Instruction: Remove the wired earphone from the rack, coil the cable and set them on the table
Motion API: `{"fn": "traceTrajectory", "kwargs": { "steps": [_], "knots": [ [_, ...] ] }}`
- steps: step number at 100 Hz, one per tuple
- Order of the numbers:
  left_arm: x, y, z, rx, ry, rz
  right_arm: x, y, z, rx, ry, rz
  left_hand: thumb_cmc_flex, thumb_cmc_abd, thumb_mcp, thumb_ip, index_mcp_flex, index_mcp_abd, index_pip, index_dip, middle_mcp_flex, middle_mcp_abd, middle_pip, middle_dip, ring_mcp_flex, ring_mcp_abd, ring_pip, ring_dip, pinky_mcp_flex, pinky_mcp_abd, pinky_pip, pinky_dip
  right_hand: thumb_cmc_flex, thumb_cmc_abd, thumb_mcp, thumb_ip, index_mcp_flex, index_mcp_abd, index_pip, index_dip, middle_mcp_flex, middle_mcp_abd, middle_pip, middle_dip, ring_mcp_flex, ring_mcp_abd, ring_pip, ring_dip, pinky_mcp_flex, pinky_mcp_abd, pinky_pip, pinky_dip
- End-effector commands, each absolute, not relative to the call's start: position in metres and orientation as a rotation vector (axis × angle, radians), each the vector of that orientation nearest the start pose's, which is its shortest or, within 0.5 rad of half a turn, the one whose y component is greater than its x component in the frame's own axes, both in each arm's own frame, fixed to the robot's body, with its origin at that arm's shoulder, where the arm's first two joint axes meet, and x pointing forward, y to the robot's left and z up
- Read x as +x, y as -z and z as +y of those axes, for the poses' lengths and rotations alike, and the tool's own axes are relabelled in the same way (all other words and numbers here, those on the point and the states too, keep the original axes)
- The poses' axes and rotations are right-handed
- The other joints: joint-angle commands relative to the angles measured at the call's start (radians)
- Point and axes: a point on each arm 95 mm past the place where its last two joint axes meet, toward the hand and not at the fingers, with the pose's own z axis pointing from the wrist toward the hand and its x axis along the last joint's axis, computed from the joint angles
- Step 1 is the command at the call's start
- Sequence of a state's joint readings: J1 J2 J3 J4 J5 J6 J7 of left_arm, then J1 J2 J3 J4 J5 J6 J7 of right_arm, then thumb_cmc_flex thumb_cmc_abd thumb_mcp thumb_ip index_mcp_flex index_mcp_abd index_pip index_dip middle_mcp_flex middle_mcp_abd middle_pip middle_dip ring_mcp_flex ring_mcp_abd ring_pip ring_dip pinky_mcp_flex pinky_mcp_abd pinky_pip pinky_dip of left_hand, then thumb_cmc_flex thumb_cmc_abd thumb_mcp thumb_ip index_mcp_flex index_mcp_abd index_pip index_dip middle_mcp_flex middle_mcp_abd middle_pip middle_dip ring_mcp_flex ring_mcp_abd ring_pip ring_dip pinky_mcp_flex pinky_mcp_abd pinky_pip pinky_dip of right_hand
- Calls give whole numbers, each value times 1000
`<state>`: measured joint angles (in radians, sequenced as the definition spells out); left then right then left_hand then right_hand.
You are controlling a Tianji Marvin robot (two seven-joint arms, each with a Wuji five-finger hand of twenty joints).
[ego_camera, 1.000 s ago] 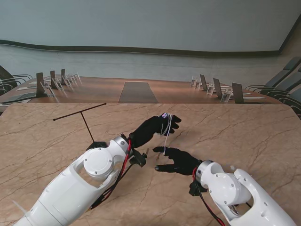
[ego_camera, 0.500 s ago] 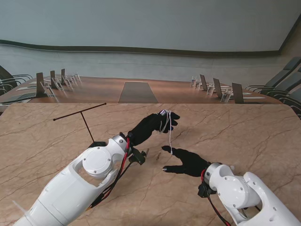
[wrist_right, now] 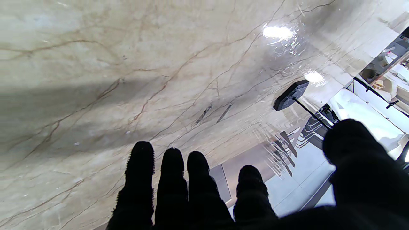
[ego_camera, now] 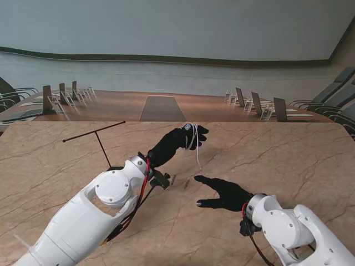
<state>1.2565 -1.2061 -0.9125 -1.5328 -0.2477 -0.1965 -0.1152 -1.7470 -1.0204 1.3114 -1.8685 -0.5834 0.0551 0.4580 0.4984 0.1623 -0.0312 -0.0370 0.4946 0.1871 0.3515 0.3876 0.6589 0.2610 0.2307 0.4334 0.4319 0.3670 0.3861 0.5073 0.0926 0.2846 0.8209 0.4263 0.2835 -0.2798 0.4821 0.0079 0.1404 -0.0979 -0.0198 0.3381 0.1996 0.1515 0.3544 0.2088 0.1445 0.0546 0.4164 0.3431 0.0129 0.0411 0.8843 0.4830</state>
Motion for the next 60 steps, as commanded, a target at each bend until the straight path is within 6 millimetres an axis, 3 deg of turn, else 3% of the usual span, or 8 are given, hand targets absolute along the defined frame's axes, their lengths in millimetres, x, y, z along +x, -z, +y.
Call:
{"fn": "traceTrajectory", "kwargs": {
  "steps": [1,40,55,60],
  "knots": [
    [432,253,-140,-2026,2662,1095,336,317,4,-2045,1748,-2018,4,-3,-7,-12,22,-58,11,14,16,-43,-17,-8,-15,-42,-4,-9,-10,-28,-19,-14,-53,-40,16,-57,8,0,-9,-4,-27,-25,-15,-12,-23,-30,-21,-10,-19,-39,-22,-10],
    [432,256,-135,-2015,2651,1081,334,302,-22,-2064,1878,-2013,3,-3,-7,-12,25,-60,15,18,24,-41,-13,-7,-12,-39,0,-5,-10,-28,-23,-17,-72,-30,39,-61,9,-17,-5,3,-24,-30,-31,-18,-19,-36,-39,-11,-19,-49,-53,-13],
    [430,262,-135,-2026,2630,1080,337,289,-31,-2031,1998,-1981,3,-4,-8,-13,26,-61,16,19,27,-45,-13,-7,-11,-31,1,-4,-8,-25,-22,-17,-43,-16,21,-51,0,-75,12,108,-23,-38,33,13,-23,-25,27,27,3,-47,-56,1],
    [430,264,-136,-2032,2622,1087,339,285,-34,-2020,2036,-1965,-3,-2,-10,-14,20,-69,15,19,22,-52,-15,-8,-14,-25,-3,-6,-8,-23,-23,-17,-29,-15,16,-51,2,-162,13,134,-20,-36,66,26,-11,-16,52,36,13,-46,-51,5]
  ]
}}
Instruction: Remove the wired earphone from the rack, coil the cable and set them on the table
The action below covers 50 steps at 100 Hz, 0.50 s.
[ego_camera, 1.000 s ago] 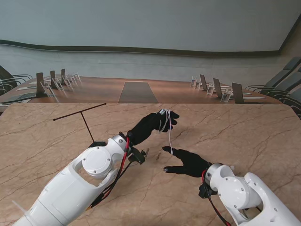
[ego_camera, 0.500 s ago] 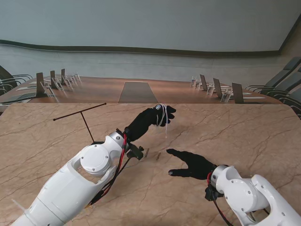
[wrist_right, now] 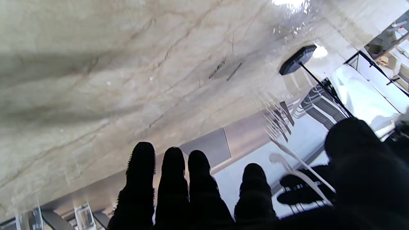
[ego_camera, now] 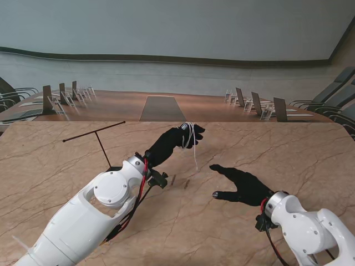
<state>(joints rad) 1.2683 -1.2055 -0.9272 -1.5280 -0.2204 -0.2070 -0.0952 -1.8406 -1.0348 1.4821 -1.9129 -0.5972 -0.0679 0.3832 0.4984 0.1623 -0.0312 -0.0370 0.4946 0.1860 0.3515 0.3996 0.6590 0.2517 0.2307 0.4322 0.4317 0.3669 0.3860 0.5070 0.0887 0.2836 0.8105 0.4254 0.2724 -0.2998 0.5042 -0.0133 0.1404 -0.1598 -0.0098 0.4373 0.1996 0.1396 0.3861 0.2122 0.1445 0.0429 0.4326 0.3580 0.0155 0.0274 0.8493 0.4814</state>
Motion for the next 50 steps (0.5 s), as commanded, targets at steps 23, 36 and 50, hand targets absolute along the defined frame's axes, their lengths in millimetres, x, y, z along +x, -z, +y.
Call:
{"fn": "traceTrajectory", "kwargs": {
  "steps": [23,36,50],
  "knots": [
    [427,274,-139,-2069,2580,1109,348,278,-39,-1986,2133,-1898,-10,-7,-9,-13,18,-134,15,13,-22,4,-28,-11,-22,-36,-15,-15,-6,-36,-31,-26,-35,5,-18,-39,4,-252,37,149,-11,-15,282,114,93,52,157,67,76,-11,79,29],
    [426,280,-140,-2098,2555,1127,356,275,-38,-1970,2174,-1840,-12,-6,-10,-13,10,-175,9,17,-33,28,-38,-17,-28,-33,-20,-17,-9,-43,-39,-30,-68,8,-10,-43,1,-255,75,149,42,7,314,123,141,80,231,99,110,7,158,46],
    [424,285,-143,-2116,2541,1139,366,274,-36,-1959,2200,-1776,-10,-8,-9,-13,12,-242,8,25,-35,31,-44,-25,-29,-33,-23,-21,-5,-46,-47,-34,-94,6,3,-48,-5,-254,147,133,102,42,359,143,200,116,314,132,155,33,243,62]
  ]
}}
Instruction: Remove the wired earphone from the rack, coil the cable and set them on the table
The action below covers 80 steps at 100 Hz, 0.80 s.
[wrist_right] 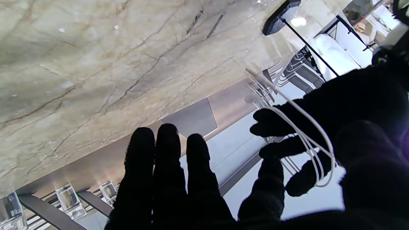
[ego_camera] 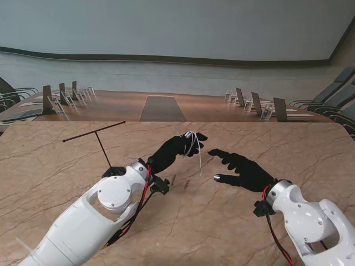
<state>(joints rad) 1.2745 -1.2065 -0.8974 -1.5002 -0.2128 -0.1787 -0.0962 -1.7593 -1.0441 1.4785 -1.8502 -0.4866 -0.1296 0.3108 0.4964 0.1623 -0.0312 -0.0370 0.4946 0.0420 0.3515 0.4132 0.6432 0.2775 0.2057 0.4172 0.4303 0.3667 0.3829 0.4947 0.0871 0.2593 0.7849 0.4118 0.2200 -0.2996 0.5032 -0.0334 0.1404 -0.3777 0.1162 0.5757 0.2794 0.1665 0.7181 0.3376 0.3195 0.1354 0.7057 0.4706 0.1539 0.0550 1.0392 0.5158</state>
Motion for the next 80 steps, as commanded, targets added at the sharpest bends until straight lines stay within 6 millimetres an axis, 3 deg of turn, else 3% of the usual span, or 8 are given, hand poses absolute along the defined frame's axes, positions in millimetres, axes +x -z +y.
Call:
{"fn": "traceTrajectory", "kwargs": {
  "steps": [1,25,45,80],
  "knots": [
    [424,286,-143,-2117,2541,1140,366,274,-35,-1958,2202,-1770,-7,-7,-9,-13,12,-101,8,12,-20,4,-19,-10,-28,-33,-21,-9,-4,-23,-22,-20,-44,4,10,-30,-16,-36,54,-19,26,17,30,20,26,26,47,19,16,7,62,21],
    [422,292,-151,-2139,2550,1131,378,270,-31,-1956,2207,-1689,-13,-3,-12,-14,14,-142,4,23,-22,2,-18,-15,-28,-35,-24,-12,0,-34,-37,-28,-52,7,11,-32,-32,-38,187,-100,98,57,84,47,81,86,162,56,62,54,186,48],
    [422,293,-157,-2154,2560,1133,383,272,-26,-1978,2185,-1631,-13,2,-11,-15,2,-157,-1,29,-23,0,-17,-16,-28,-38,-24,-11,1,-34,-38,-29,-38,9,4,-32,-36,-21,323,-153,184,107,149,75,152,170,291,99,127,117,329,106],
    [422,294,-160,-2169,2563,1146,391,278,-10,-1974,2146,-1533,-6,9,-12,-16,8,-155,0,36,-18,0,-11,-15,-23,-38,-22,-9,6,-33,-42,-31,-15,8,-5,-31,-41,-46,411,-212,240,144,205,97,224,233,389,133,200,156,457,143]
  ]
}}
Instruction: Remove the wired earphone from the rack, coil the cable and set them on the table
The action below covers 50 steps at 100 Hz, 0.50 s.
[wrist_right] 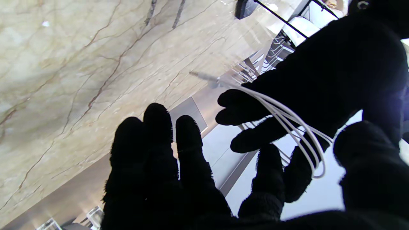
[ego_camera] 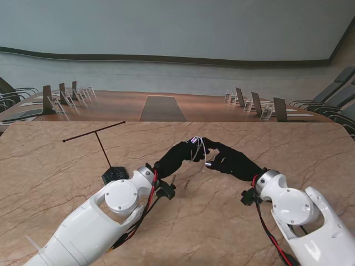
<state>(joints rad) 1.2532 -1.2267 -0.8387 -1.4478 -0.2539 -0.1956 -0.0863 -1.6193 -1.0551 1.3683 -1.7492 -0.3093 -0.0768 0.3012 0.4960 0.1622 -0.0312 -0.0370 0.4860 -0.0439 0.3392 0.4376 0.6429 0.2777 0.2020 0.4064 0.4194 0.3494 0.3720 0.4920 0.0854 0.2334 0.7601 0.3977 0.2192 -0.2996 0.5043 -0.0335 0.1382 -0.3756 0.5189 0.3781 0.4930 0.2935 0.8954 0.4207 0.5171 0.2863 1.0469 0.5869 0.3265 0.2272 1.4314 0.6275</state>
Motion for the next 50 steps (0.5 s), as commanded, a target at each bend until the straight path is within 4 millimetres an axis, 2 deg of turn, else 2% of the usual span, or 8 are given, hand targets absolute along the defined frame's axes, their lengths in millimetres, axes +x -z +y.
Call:
{"fn": "traceTrajectory", "kwargs": {
  "steps": [1,35,50],
  "knots": [
    [422,294,-160,-2169,2563,1146,391,278,-9,-1973,2146,-1531,-5,8,-12,-16,16,-69,12,12,-17,2,-8,-4,-12,-21,-11,-6,8,-8,-18,-17,-13,9,-6,-31,-39,-49,9,-15,28,18,29,15,29,83,50,18,29,-15,67,32],
    [422,293,-162,-2175,2563,1147,393,280,6,-1938,2138,-1460,-3,7,-12,-16,25,-65,13,14,-18,0,-9,-5,-17,-22,-15,-7,2,-9,-25,-20,22,-3,-15,-29,-37,-62,56,-29,59,43,77,33,78,119,126,50,94,6,140,60],
    [421,295,-162,-2177,2551,1149,392,280,14,-1912,2140,-1422,-1,5,-12,-15,30,-60,13,14,-20,1,-13,-6,-21,-24,-19,-8,-4,-14,-30,-22,38,-7,-25,-27,-39,-61,127,-29,82,57,116,47,109,138,185,75,141,20,172,93]
  ]
}}
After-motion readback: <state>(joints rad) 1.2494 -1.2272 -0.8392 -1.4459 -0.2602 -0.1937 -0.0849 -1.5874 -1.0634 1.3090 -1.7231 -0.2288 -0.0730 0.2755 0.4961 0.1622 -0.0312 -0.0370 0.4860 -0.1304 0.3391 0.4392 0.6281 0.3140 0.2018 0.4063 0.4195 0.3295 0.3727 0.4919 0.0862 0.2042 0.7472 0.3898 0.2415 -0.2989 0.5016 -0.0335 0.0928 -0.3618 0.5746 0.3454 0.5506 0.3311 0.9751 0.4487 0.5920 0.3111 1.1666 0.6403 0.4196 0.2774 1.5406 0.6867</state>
